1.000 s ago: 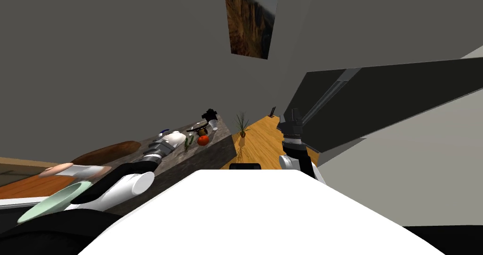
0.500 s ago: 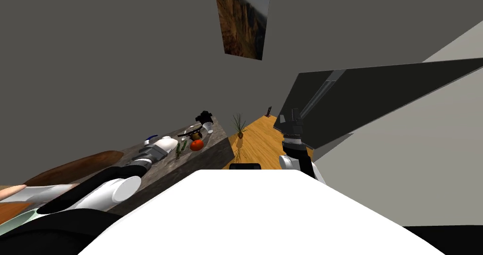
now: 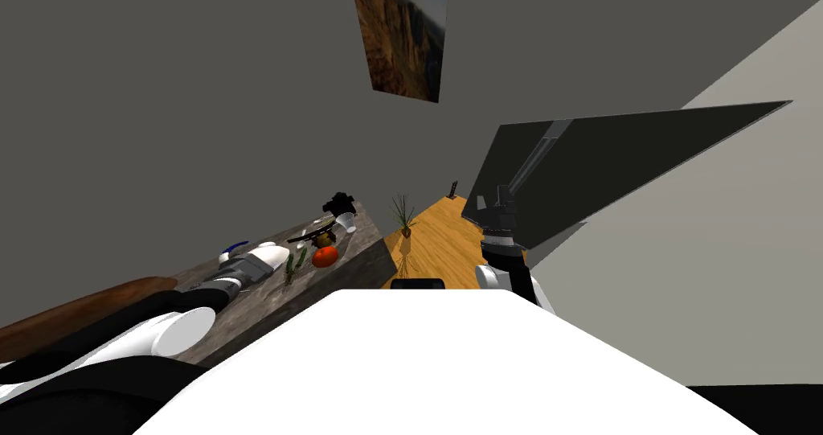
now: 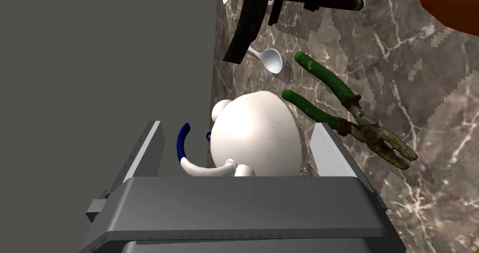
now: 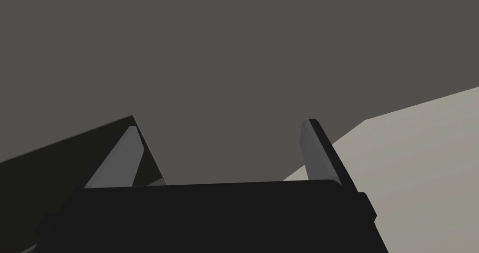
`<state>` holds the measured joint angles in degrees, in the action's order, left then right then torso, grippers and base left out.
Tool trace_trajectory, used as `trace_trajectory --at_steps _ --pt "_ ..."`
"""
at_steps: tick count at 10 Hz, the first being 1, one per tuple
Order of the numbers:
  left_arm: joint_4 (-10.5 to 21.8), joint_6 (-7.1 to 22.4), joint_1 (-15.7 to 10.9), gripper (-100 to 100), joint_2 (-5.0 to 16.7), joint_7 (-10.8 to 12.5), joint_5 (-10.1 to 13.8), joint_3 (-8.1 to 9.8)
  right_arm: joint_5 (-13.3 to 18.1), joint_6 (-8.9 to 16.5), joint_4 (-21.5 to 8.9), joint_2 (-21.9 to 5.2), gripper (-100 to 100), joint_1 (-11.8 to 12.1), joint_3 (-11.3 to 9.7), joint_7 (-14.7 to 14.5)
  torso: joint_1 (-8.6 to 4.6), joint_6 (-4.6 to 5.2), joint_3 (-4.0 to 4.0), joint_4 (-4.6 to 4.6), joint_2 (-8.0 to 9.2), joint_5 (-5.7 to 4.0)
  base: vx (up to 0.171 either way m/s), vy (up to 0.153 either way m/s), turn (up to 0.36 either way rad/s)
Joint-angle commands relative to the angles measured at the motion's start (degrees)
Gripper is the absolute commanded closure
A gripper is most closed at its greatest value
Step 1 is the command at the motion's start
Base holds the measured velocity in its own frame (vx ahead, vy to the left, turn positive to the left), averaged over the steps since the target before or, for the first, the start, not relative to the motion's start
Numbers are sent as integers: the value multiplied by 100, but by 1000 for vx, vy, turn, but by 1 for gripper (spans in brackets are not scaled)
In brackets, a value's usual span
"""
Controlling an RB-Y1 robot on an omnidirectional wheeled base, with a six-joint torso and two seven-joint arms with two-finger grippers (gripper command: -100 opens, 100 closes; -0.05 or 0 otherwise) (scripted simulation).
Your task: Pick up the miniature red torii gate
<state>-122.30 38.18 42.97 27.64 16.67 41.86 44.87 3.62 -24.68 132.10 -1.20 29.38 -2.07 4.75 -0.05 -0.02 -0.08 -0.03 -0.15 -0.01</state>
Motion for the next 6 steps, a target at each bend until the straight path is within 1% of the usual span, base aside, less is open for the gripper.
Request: trace_trajectory --at_steps 1,2,3,4,5,6 --pt "33 286 98 -100 64 55 185 222 0 0 0 0 0 0 0 0 0 0 0 0 0 0 69 -16 -183" --pt "33 420 98 -100 64 55 185 222 0 0 0 0 0 0 0 0 0 4 -4 -1 -7 0 59 -17 -71" --pt "46 632 178 -100 119 102 336 415 0 0 0 0 0 0 0 0 -2 -1 -3 -1 -5 0 72 -37 -134" --pt "46 738 178 -100 119 102 336 415 0 0 0 0 0 0 0 0 -7 2 -5 -2 -9 -2 57 -19 -90" --pt "56 915 257 -100 170 142 477 598 0 0 0 0 0 0 0 0 -4 0 -4 -2 -6 -1 65 -9 -171" --pt "56 1043 257 -100 170 142 477 598 0 0 0 0 0 0 0 0 0 3 -4 -2 -7 0 54 -1 -85"
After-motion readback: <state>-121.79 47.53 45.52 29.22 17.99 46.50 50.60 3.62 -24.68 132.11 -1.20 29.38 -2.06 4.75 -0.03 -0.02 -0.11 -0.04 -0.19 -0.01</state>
